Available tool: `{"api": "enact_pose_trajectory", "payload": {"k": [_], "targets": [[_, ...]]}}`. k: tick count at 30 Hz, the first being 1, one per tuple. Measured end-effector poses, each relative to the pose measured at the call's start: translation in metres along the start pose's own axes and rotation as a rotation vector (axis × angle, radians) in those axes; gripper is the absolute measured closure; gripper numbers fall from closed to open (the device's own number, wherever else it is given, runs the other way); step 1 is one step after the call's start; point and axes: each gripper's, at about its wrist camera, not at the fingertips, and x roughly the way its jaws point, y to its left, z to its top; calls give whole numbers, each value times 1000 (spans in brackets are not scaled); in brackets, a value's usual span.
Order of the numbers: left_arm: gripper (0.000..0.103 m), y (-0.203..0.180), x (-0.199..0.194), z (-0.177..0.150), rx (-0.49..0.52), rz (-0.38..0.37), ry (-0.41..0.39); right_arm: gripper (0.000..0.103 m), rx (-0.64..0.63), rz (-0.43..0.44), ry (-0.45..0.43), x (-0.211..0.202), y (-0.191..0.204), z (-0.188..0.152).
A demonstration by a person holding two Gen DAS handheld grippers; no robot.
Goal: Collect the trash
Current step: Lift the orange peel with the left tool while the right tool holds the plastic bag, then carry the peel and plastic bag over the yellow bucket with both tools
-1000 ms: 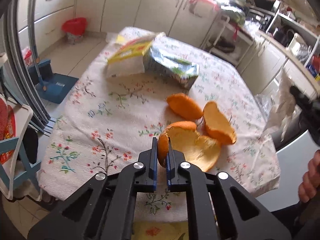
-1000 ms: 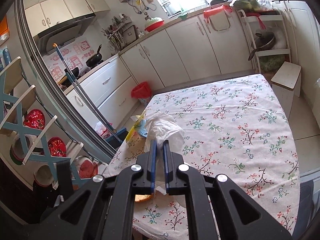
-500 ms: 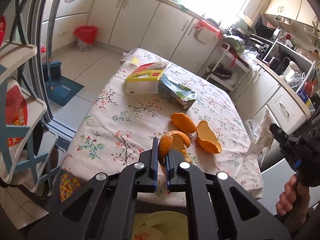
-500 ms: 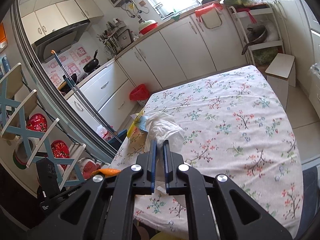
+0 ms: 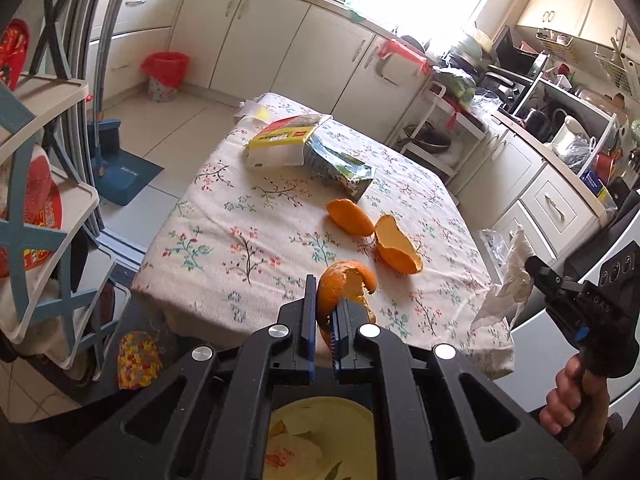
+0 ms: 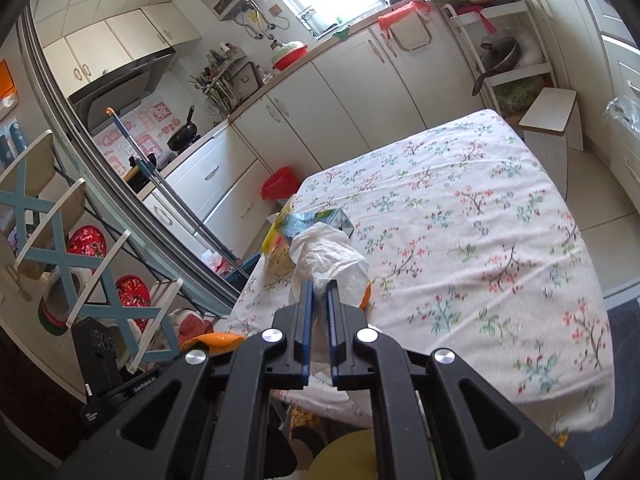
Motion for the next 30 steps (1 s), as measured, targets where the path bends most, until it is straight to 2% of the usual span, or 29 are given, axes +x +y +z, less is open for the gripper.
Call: {"api": "enact_pose_trajectory", "payload": {"k": [19,25,30], "targets": [[98,1,-44,-41,33,-10,9,95,6,52,61,-36,22,-66],[98,-6,-50,-60,82,4,52,95,17,67,97,-46,22,-88],[98,-22,-42,-85,176,8,157,95,27,64,162,-46,26,-109]]}}
